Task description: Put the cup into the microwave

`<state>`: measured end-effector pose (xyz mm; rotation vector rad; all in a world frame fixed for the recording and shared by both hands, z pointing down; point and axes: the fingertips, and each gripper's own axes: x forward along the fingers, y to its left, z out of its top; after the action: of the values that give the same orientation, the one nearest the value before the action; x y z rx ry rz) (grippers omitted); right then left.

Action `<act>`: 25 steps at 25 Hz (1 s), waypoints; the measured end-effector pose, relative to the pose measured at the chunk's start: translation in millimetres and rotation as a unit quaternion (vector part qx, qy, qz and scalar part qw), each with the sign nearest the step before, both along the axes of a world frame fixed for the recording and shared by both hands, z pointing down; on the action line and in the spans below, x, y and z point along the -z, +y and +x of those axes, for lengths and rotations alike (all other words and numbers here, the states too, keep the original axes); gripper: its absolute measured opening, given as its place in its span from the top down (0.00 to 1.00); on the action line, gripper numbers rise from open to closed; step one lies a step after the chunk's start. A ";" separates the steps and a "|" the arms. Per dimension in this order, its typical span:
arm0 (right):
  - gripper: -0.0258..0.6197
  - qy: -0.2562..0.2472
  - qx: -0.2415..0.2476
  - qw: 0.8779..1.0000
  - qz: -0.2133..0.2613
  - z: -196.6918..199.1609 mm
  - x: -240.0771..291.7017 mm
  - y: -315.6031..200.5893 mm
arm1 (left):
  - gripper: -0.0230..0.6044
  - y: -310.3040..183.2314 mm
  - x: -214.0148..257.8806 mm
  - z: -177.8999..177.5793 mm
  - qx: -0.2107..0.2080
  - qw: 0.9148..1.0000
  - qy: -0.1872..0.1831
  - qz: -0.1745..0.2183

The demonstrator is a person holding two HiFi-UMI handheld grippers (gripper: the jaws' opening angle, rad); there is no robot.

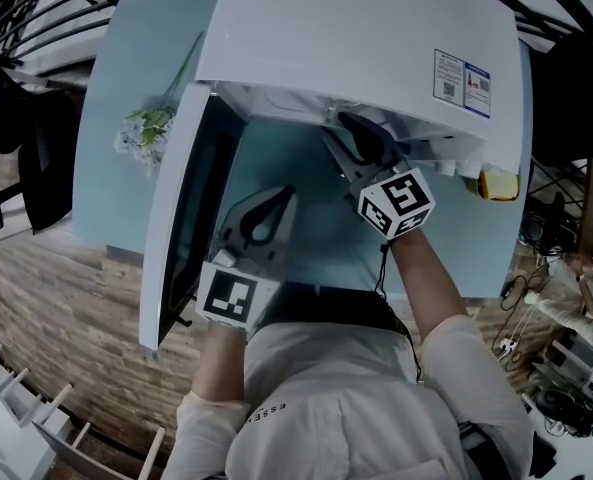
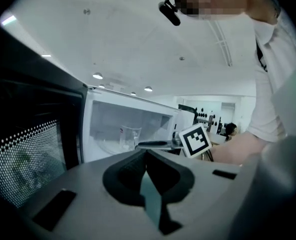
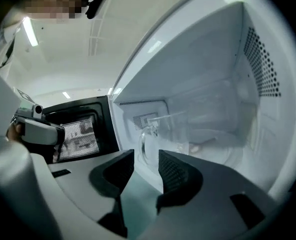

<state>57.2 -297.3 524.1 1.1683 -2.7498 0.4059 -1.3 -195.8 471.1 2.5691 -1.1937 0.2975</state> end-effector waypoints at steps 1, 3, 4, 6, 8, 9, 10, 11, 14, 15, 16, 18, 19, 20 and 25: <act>0.74 -0.003 -0.005 1.000 -0.003 2.9 3.3 3.2 | 0.96 0.2 2.8 0.9 -0.001 1.000 0.002 0.002; 0.74 -0.011 -0.011 1.000 -0.005 5.7 12.6 11.5 | 0.96 0.2 9.5 2.3 -0.003 1.000 0.004 0.008; 0.74 -0.012 -0.012 1.000 -0.003 6.0 18.6 16.0 | 0.96 -0.1 13.4 2.6 -0.005 1.000 0.004 0.012; 0.74 -0.013 -0.016 1.000 0.007 6.1 32.8 24.4 | 0.96 -1.9 22.8 3.0 -0.009 1.000 0.002 0.024; 0.74 -0.011 -0.019 1.000 0.016 6.8 48.5 33.0 | 0.96 -3.2 34.1 3.5 -0.015 0.999 0.001 0.038; 0.77 -0.010 -0.021 1.000 0.019 7.7 56.6 38.1 | 0.96 -2.7 39.8 3.9 -0.018 0.999 0.000 0.044; 0.81 -0.012 -0.022 0.999 0.021 8.9 65.0 43.6 | 0.96 -1.5 45.6 4.4 -0.019 0.999 0.000 0.048; 0.84 -0.015 -0.023 0.999 0.022 10.2 73.7 49.4 | 0.96 -0.2 51.6 4.7 -0.020 0.998 0.000 0.051; 0.90 -0.024 -0.023 0.999 0.025 10.8 100.4 64.0 | 0.96 0.0 67.7 2.4 -0.023 0.997 -0.007 0.068; 0.91 -0.025 -0.024 0.999 0.028 10.1 109.3 67.7 | 0.96 -1.1 71.4 1.0 -0.028 0.997 -0.014 0.077; 0.92 -0.024 -0.027 0.999 0.034 9.4 118.0 71.1 | 0.96 -1.9 74.6 0.2 -0.034 0.995 -0.022 0.087; 0.93 -0.026 -0.033 0.998 0.049 9.1 135.6 75.4 | 0.96 -3.8 82.7 0.2 -0.043 0.993 -0.030 0.102; 0.93 -0.032 -0.035 0.997 0.057 9.8 145.0 76.5 | 0.96 -5.0 87.2 0.7 -0.046 0.993 -0.032 0.105; 0.93 -0.040 -0.037 0.996 0.065 11.1 154.6 77.8 | 0.96 -5.6 91.3 1.2 -0.047 0.993 -0.034 0.107; 0.94 -0.047 -0.051 0.991 0.111 22.4 194.0 91.4 | 0.96 -3.6 115.2 0.4 -0.051 0.990 -0.043 0.123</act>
<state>79.6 -206.0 330.1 1.3793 -2.8843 0.1729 -0.9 -199.4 355.9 2.8624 -1.1975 0.3017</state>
